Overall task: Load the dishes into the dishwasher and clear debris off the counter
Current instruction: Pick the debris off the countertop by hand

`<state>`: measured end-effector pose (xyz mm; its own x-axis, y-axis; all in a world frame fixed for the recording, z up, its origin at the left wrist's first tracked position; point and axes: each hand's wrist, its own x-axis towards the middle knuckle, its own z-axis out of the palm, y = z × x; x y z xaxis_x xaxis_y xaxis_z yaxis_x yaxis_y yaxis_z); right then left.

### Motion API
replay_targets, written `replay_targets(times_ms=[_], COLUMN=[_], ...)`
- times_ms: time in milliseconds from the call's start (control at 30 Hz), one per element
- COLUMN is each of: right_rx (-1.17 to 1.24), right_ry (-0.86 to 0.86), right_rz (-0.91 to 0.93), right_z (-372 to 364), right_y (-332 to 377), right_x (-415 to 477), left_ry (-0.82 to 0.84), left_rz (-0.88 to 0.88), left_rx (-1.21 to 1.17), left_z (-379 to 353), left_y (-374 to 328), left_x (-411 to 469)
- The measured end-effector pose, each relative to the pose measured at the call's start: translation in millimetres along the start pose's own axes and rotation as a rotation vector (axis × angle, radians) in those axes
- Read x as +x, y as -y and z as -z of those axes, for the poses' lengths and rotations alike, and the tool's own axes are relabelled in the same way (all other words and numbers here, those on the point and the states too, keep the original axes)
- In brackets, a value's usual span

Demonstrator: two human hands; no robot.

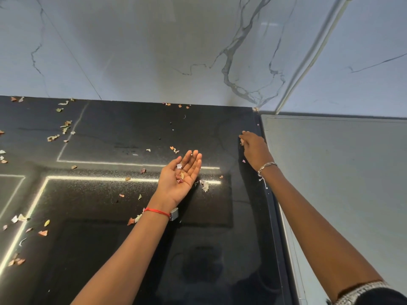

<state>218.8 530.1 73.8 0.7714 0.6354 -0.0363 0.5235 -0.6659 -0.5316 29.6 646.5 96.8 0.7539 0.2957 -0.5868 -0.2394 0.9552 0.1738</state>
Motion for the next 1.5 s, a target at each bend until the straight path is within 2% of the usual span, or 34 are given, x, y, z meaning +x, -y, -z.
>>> replay_targets(times_ms=[267, 500, 667, 800, 967, 1033, 1100, 1267, 1367, 1500], right_rx=[-0.101, -0.234, -0.276, -0.114, 0.422, 0.537, 0.532, 0.280, 0.211, 0.356], right_ry=[0.167, -0.018, -0.003, -0.009, -0.063, -0.026, 0.019, 0.134, 0.219, -0.094], right_rz=[0.089, 0.109, 0.111, -0.027, -0.135, -0.075, 0.029, 0.290, 0.309, 0.314], right_z=[-2.3, -12.2, -12.2, -7.4, 13.4, 21.1, 22.8, -4.5, -12.1, -10.9], right_y=[-2.7, 6.7, 16.4, 26.8, 52.0, 71.9, 92.6, 125.7, 134.9, 130.9], right_x=[-50.8, -85.7, -82.7, -77.6, -74.3, -78.8, -85.9, -108.7, -117.6, -113.2], left_ry=[0.019, 0.023, 0.011, 0.016, 0.009, 0.009, -0.005, -0.033, -0.003, -0.019], left_rz=[-0.010, -0.016, -0.027, -0.026, -0.026, -0.021, -0.020, -0.030, -0.026, -0.035], left_rx=[-0.001, 0.001, 0.004, 0.007, 0.027, 0.037, 0.038, 0.051, -0.012, -0.052], left_z=[3.7, 8.9, 11.7, 12.9, 15.2, 15.6, 15.2, 20.1, 21.0, 17.9], left_y=[1.9, 6.1, 10.1, 13.0, 14.5, 15.7, 17.1, 14.7, 12.1, 11.7], left_x=[-8.1, -17.6, -21.7, -21.7, -18.8, -16.3, -13.8, -11.1, -14.6, -16.8])
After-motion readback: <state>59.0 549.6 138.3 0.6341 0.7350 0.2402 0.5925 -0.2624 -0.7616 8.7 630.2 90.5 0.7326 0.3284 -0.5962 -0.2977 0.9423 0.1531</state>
